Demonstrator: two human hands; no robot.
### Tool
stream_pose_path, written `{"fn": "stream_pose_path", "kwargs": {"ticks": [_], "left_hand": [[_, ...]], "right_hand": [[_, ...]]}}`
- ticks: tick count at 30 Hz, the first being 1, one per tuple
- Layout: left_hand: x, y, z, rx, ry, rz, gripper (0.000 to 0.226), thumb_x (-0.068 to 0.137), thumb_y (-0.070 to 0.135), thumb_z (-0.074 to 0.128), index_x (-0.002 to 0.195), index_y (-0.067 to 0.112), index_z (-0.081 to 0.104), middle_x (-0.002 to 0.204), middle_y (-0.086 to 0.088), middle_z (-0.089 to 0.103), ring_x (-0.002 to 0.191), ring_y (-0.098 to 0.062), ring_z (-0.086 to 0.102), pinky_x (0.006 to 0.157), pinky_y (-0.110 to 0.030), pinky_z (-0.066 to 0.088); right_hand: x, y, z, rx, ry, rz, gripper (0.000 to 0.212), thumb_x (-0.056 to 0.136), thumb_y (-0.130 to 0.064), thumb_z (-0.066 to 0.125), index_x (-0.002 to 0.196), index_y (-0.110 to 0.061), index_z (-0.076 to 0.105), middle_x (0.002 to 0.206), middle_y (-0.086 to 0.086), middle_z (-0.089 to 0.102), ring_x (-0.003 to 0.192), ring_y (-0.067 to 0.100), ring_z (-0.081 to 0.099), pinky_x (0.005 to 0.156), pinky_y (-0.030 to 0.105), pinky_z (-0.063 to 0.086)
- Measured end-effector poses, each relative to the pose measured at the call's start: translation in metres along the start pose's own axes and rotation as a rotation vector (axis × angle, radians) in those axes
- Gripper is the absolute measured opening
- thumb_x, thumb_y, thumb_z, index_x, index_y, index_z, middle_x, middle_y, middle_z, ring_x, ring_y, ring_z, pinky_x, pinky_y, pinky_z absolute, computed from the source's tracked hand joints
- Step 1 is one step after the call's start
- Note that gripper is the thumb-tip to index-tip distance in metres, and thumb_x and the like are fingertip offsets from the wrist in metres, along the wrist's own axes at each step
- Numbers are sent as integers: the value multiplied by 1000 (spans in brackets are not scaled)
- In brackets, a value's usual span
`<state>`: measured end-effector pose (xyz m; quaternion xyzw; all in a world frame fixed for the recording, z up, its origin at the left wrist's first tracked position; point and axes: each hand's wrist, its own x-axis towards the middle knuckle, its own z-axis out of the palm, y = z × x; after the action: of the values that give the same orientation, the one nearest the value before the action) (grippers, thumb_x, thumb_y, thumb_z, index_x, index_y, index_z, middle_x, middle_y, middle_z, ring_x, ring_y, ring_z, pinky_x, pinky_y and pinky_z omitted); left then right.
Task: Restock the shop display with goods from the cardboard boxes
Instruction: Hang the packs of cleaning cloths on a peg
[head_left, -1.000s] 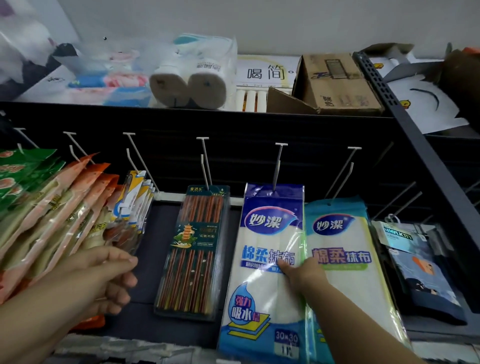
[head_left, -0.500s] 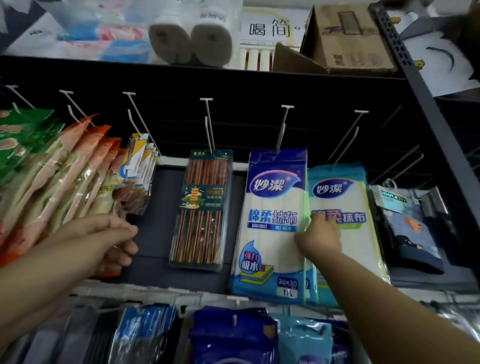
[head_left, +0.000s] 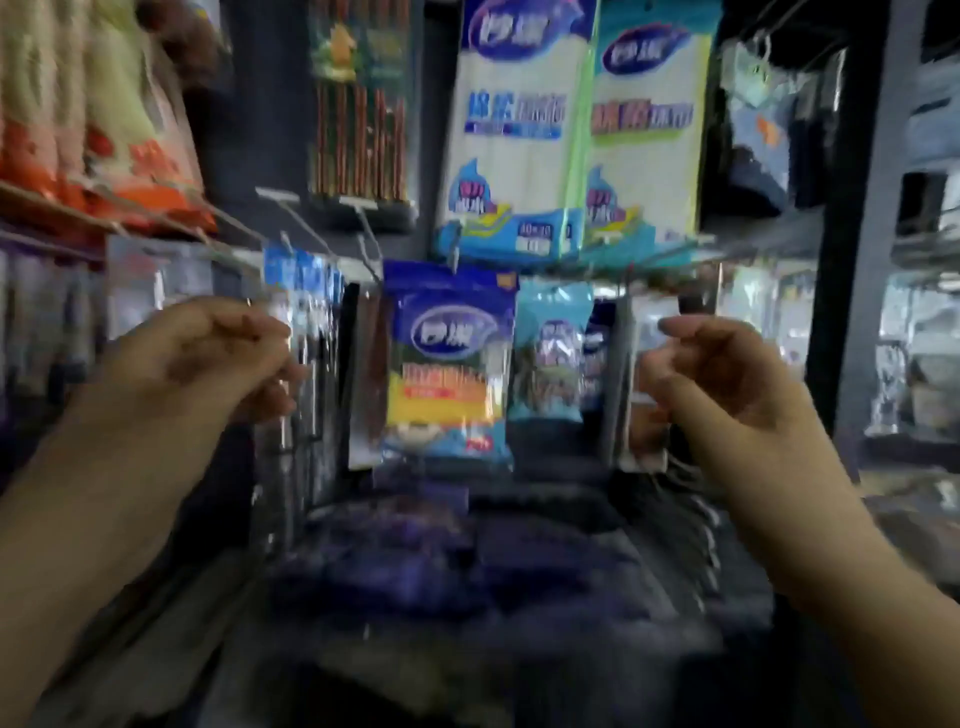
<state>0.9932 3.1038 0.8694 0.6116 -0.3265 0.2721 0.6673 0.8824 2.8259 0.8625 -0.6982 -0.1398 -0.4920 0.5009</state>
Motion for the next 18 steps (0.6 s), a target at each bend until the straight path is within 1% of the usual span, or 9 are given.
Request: {"fn": "stream_pose_path", "kwargs": {"ticks": [2,4,6,7,8,10,13,16,18], "left_hand": [[-44,-23,-1,-15,-51,-70,37,90,7,56,69,33,70,60,8,69,48,-4,61,50,-14,52],[-86,-39,1,-56,-134,-216,7,73,30,67,69,35,69,60,9,68,47,-3,61,49,-14,52],[-120,-75,5,63,-157,-441,36,51,48,78,73,26,60,51,8,66,43,-4,60,42,-15,49],[-137,-94,10,112,-154,-557,43,53,41,85,72,19,54,43,6,62,40,-7,59,37,-15,45],[-159,-111,15,147,-130,-685,33,71,24,80,70,16,48,37,3,57,39,-12,58,32,-15,41],[-213,-126,27,163,-179,-857,25,88,-1,58,71,14,46,39,-6,55,39,-12,58,32,-13,40],[-303,-115,40,-39,-292,-887,12,80,4,67,82,10,57,62,-7,65,50,-7,59,48,-13,49],[-367,-122,52,-25,-434,-1040,15,93,2,54,85,13,60,73,-6,65,62,-12,60,60,-20,48],[-394,-132,61,-3,-562,-1153,14,94,3,54,85,13,59,78,-12,63,66,-18,58,64,-27,46]], "right_hand": [[-62,19,-7,-44,-13,112,22,87,-4,61,103,-18,57,78,-8,66,77,7,63,75,15,49],[-121,32,-16,-78,-17,261,23,84,-6,63,102,-20,58,79,-8,67,76,3,64,72,11,49],[-176,39,-27,-119,-17,416,20,80,-18,66,98,-24,60,81,-6,68,74,3,64,70,10,49],[-202,41,-33,-149,2,483,23,75,-26,66,97,-25,61,81,-6,69,73,3,64,69,10,49],[-228,42,-40,-178,26,550,28,71,-31,66,97,-25,61,81,-7,69,72,2,64,68,10,49],[-278,43,-55,-244,53,699,30,71,-28,67,100,-26,60,81,-7,69,72,3,64,67,12,49],[-347,44,-80,-395,54,948,26,82,-21,71,101,-34,59,81,-8,68,68,4,62,65,19,50],[-408,46,-103,-502,125,1176,42,65,-64,72,98,-42,60,80,-2,68,72,13,64,70,32,51],[-439,45,-115,-552,183,1273,31,74,-46,76,98,-37,60,79,-2,67,80,23,66,77,38,51]]}}
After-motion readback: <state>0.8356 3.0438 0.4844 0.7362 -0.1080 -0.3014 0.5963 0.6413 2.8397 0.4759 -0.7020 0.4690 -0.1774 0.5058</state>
